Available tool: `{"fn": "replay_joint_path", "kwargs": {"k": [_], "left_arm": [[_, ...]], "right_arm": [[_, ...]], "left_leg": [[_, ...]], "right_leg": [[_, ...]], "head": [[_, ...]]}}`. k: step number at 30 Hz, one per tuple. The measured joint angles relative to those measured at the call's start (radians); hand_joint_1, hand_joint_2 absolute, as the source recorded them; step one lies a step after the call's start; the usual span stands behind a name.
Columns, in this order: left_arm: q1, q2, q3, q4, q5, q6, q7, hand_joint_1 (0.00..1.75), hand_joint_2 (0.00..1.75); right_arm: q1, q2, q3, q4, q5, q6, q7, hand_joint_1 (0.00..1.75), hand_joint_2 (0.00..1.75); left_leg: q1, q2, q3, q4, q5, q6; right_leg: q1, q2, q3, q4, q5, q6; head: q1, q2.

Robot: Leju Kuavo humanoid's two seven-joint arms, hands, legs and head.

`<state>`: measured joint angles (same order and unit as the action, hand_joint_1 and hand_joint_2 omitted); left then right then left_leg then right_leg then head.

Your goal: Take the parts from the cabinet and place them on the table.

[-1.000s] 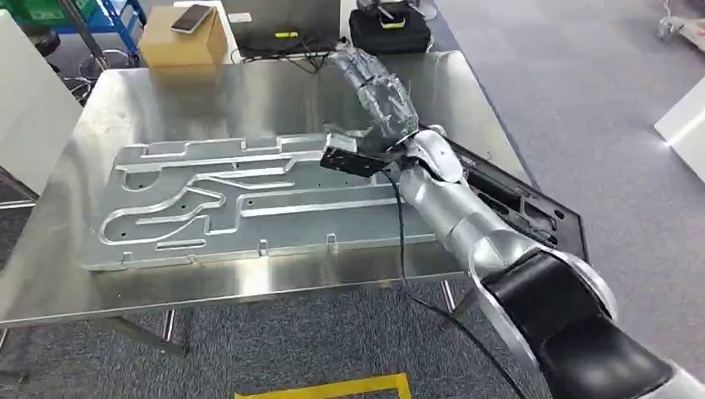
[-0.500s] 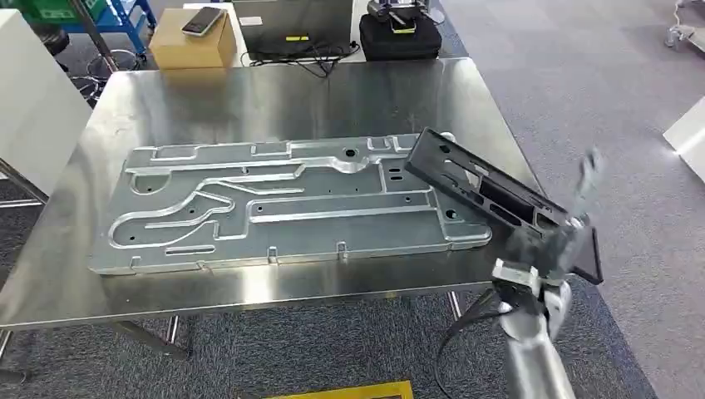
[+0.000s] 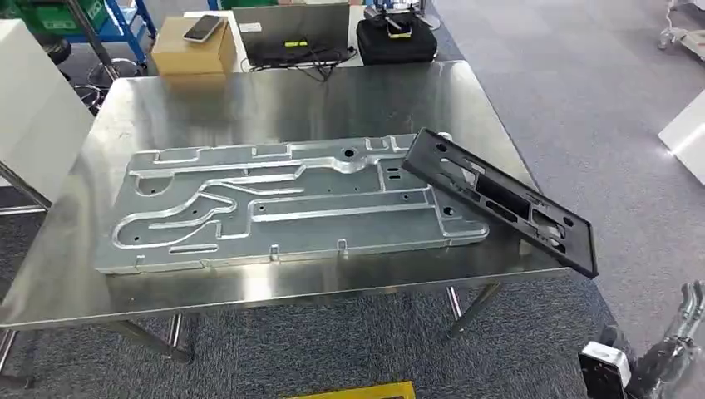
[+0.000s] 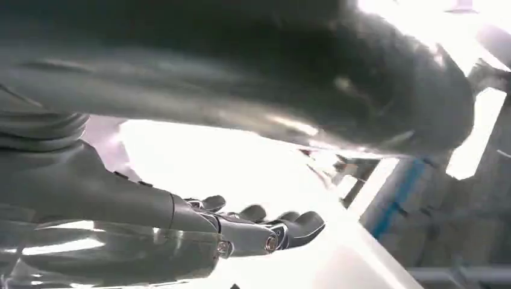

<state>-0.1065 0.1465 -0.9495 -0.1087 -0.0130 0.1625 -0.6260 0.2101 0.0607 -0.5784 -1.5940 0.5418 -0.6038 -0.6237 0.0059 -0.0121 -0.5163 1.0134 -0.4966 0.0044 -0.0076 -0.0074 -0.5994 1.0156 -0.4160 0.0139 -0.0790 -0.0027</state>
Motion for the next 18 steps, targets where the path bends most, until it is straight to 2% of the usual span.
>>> {"fn": "replay_joint_path", "kwargs": {"k": [1,2,3,5,6,7,8,9,10,11,12,13,15,16,17,18], "left_arm": [[0.001,0.0,0.0,0.0,0.0,0.0,-0.001,0.0,0.0],[-0.001,-0.001,0.0,0.0,0.0,0.0,-0.003,0.0,0.0],[-0.001,-0.001,0.0,0.0,0.0,0.0,-0.004,0.0,0.0],[0.0,-0.002,0.0,0.0,0.0,0.0,-0.004,0.0,0.0],[0.0,-0.002,0.0,0.0,0.0,0.0,-0.004,0.0,0.0],[0.0,-0.003,0.0,0.0,0.0,0.0,-0.004,0.0,0.0],[0.0,-0.005,0.0,0.0,0.0,0.002,-0.004,0.0,0.0],[0.001,-0.007,0.0,0.0,0.0,0.004,-0.004,0.0,0.0],[0.002,-0.01,0.0,0.0,0.0,0.005,-0.004,0.0,0.0],[0.002,-0.012,0.0,0.0,0.0,0.007,-0.004,0.0,0.0],[0.002,-0.018,0.0,0.0,0.0,0.01,-0.005,0.0,0.0],[0.001,-0.023,0.0,0.0,0.0,0.013,-0.006,0.0,0.0],[0.002,-0.027,-0.001,0.0,0.0,0.016,-0.006,0.0,0.0],[0.005,-0.029,-0.002,0.0,0.0,0.016,-0.006,0.0,0.0],[0.011,-0.031,-0.002,0.0,0.0,0.016,-0.005,0.0,0.0],[0.014,-0.033,-0.003,0.0,0.0,0.016,-0.004,0.0,0.0]], "right_arm": [[0.001,0.006,-0.018,0.032,0.015,0.006,0.0,0.0,0.0],[0.0,0.01,-0.039,0.08,0.037,0.01,0.0,0.0,0.0],[-0.001,0.012,-0.056,0.118,0.055,0.012,0.0,0.0,0.0],[-0.014,0.014,-0.087,0.204,0.093,0.018,0.0,0.0,0.0],[-0.027,0.014,-0.102,0.261,0.108,0.022,0.0,0.0,0.0],[-0.035,0.014,-0.117,0.314,0.117,0.021,0.0,0.0,0.0],[-0.039,0.014,-0.128,0.368,0.122,0.015,0.0,0.0,0.0],[-0.046,0.012,-0.132,0.416,0.125,0.004,0.0,0.0,0.0],[-0.061,0.005,-0.135,0.493,0.133,-0.01,0.0,0.0,0.0],[-0.083,-0.003,-0.14,0.571,0.153,-0.005,0.007,0.0,0.0],[-0.107,-0.015,-0.148,0.68,0.177,0.01,0.023,0.0,0.0],[-0.127,-0.022,-0.155,0.779,0.207,0.026,0.059,0.0,0.0],[-0.151,-0.023,-0.162,0.951,0.245,0.069,0.183,0.0,0.0],[-0.158,-0.022,-0.162,1.016,0.256,0.079,0.234,0.0,0.0],[-0.167,-0.018,-0.162,1.074,0.265,0.097,0.288,0.0,0.0],[-0.175,-0.016,-0.162,1.122,0.273,0.121,0.358,0.0,0.0]], "left_leg": [[0.004,0.002,-0.004,-0.009,0.012,0.01],[0.007,0.007,-0.008,-0.012,0.023,0.018],[0.007,0.007,-0.018,-0.013,0.032,0.026],[0.004,0.008,-0.043,-0.012,0.049,0.027],[0.003,0.009,-0.056,-0.01,0.057,0.027],[0.002,0.01,-0.068,-0.009,0.065,0.026],[0.002,0.009,-0.079,-0.007,0.072,0.025],[0.002,0.009,-0.089,-0.004,0.078,0.023],[0.002,0.009,-0.098,0.0,0.084,0.019],[0.002,0.009,-0.103,0.002,0.09,0.015],[0.0,0.01,-0.107,0.003,0.096,0.009],[0.001,0.011,-0.107,0.001,0.103,0.002],[0.005,0.011,-0.105,-0.007,0.121,-0.011],[0.003,0.01,-0.106,-0.012,0.13,-0.018],[0.004,0.009,-0.111,0.0,0.112,-0.023],[0.005,0.009,-0.125,0.027,0.059,-0.026]], "right_leg": [[0.0,0.002,-0.002,-0.001,0.006,0.008],[-0.006,0.006,-0.009,0.012,-0.02,0.013],[-0.007,0.005,-0.025,0.05,-0.074,0.018],[-0.008,0.006,-0.071,0.2,-0.187,0.026],[-0.008,0.006,-0.086,0.265,-0.218,0.029],[-0.009,0.005,-0.084,0.298,-0.22,0.029],[-0.009,0.006,-0.058,0.287,-0.198,0.029],[-0.008,0.006,-0.012,0.234,-0.16,0.027],[-0.007,0.006,0.048,0.151,-0.122,0.023],[-0.007,0.006,0.116,0.054,-0.105,0.017],[-0.002,0.006,0.157,-0.023,-0.135,0.009],[0.002,0.007,0.164,-0.035,-0.132,0.005],[0.009,0.006,0.154,-0.036,-0.124,-0.007],[0.008,0.005,0.15,-0.041,-0.113,-0.015],[-0.003,-0.001,0.14,-0.046,-0.097,-0.023],[-0.002,0.0,0.127,-0.046,-0.087,-0.031]], "head": [[0.0,0.0],[0.0,0.0],[0.0,0.0],[0.0,0.0],[0.0,0.0],[0.0,0.0],[0.0,0.0],[0.0,0.0],[0.0,0.0],[0.0,0.0],[0.0,0.0],[0.0,0.0],[0.0,0.0],[0.0,0.0],[0.0,0.0],[0.0,0.0]]}}
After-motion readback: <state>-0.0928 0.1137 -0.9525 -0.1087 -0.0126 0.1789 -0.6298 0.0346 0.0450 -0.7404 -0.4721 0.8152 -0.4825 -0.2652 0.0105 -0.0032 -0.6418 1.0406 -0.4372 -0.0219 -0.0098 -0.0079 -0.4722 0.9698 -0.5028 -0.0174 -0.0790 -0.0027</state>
